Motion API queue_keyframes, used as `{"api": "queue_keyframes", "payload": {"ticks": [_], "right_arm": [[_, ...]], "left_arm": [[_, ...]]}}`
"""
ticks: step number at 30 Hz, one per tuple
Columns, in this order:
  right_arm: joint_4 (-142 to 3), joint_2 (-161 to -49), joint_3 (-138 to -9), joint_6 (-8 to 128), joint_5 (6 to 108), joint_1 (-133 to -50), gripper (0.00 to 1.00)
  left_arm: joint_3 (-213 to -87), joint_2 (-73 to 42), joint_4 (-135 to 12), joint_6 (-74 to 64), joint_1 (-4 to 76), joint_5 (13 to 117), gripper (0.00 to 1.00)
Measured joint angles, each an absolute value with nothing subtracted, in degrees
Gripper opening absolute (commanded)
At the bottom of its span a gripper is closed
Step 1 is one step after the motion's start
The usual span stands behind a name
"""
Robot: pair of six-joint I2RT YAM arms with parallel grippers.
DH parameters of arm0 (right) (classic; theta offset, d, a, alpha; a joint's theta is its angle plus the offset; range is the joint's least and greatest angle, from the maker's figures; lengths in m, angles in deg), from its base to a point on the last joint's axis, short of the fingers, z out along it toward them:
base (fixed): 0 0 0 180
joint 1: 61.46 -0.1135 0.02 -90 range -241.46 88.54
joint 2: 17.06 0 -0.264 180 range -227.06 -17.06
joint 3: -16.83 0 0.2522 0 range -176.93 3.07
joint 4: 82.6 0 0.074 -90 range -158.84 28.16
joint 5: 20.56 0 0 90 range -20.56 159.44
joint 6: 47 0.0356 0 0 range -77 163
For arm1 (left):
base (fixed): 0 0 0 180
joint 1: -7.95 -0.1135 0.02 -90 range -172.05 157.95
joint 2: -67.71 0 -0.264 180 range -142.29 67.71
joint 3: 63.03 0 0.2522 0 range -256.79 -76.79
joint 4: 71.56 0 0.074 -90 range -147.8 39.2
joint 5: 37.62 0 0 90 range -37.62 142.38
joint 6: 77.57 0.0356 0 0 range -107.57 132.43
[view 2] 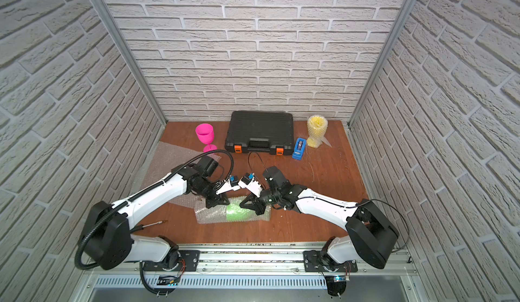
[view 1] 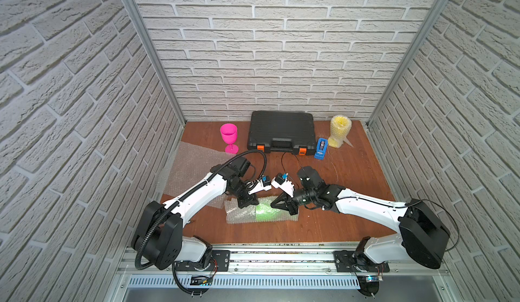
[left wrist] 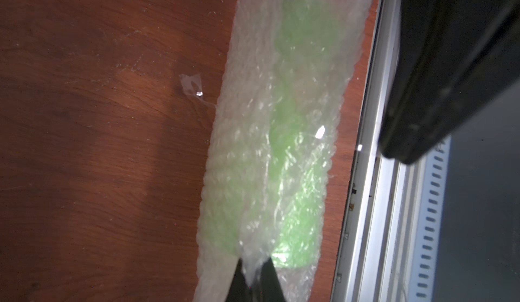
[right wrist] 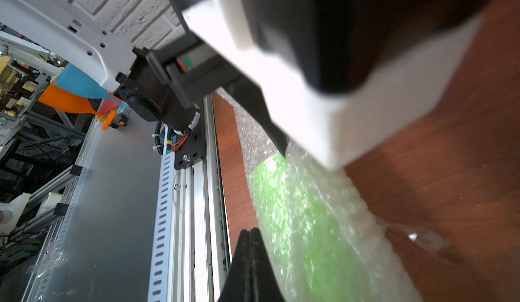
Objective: Wrap wine glasses in bubble wrap
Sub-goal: Stick the tape on the bubble wrap.
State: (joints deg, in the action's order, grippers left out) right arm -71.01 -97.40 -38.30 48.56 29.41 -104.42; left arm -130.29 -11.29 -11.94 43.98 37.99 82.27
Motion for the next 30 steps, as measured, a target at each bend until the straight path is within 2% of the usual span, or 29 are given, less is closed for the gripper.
{"api": "queue_keyframes", "payload": {"ticks": [4,14,20,22,24,25,28,30], "right_arm": [[-73.6,-99.0,-35.4,50.1,31.0,-104.6,0.05],[-73.5,-98.1,-33.0,53.1,34.6,-106.4,0.38],[-68.4,-94.6,-33.0,54.2,35.2,-107.2,0.51],[-65.9,-93.3,-33.1,54.2,35.6,-107.3,0.52],[-63.3,-91.3,-33.2,54.4,36.4,-107.4,0.51],[-62.4,-90.6,-33.3,54.4,36.6,-107.4,0.47],[-61.2,-89.0,-34.3,54.9,37.1,-107.4,0.15],[-60.5,-88.8,-35.7,55.6,37.9,-107.4,0.04]], "left_arm": [[-130.3,-11.3,-11.9,43.8,37.9,82.3,0.00],[-130.3,-11.3,-12.0,43.7,37.6,82.4,0.00],[-130.3,-11.3,-11.9,43.8,37.5,82.4,0.00],[-130.3,-11.3,-11.9,43.8,37.5,82.4,0.00],[-130.3,-11.3,-11.9,43.8,37.5,82.4,0.00],[-130.3,-11.3,-11.9,43.8,37.5,82.4,0.00],[-130.3,-11.3,-11.9,43.8,37.5,82.4,0.00],[-130.3,-11.3,-11.9,43.8,37.5,82.4,0.00]]}}
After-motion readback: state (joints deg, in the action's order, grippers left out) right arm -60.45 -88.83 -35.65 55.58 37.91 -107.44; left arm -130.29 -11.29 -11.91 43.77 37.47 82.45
